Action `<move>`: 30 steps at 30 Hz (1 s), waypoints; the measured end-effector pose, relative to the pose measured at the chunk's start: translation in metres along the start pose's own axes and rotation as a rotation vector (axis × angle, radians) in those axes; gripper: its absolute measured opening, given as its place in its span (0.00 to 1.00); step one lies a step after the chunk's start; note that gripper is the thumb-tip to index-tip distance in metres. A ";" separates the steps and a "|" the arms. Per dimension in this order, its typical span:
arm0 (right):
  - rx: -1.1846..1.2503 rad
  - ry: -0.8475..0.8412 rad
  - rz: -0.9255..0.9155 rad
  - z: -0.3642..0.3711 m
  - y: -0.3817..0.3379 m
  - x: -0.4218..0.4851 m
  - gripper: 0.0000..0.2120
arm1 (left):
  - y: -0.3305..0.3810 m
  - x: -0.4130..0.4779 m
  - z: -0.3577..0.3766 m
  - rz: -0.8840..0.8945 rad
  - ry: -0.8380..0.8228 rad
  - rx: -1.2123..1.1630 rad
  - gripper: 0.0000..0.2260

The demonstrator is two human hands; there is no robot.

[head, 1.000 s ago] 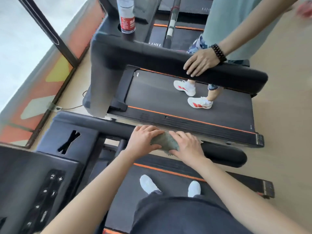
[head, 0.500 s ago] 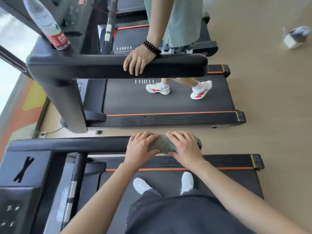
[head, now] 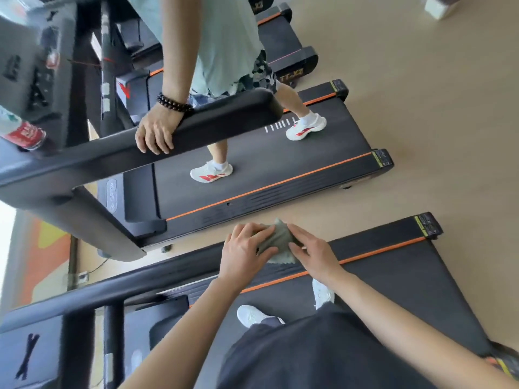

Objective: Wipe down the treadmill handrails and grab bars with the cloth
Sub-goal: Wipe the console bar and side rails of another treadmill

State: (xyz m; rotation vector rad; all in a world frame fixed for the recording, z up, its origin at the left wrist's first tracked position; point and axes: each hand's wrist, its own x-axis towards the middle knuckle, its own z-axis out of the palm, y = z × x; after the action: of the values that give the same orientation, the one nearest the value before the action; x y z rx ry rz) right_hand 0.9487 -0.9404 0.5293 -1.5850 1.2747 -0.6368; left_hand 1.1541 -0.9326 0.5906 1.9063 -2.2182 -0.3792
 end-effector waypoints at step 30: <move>-0.036 -0.094 -0.113 -0.009 -0.012 0.019 0.28 | -0.005 -0.018 0.001 -0.028 0.061 0.012 0.29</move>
State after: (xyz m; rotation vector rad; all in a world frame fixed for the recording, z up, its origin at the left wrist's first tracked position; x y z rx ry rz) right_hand 0.9520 -0.9611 0.5402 -1.7055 1.1392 -0.6046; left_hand 1.1616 -0.9158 0.5879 1.9297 -2.1623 -0.3079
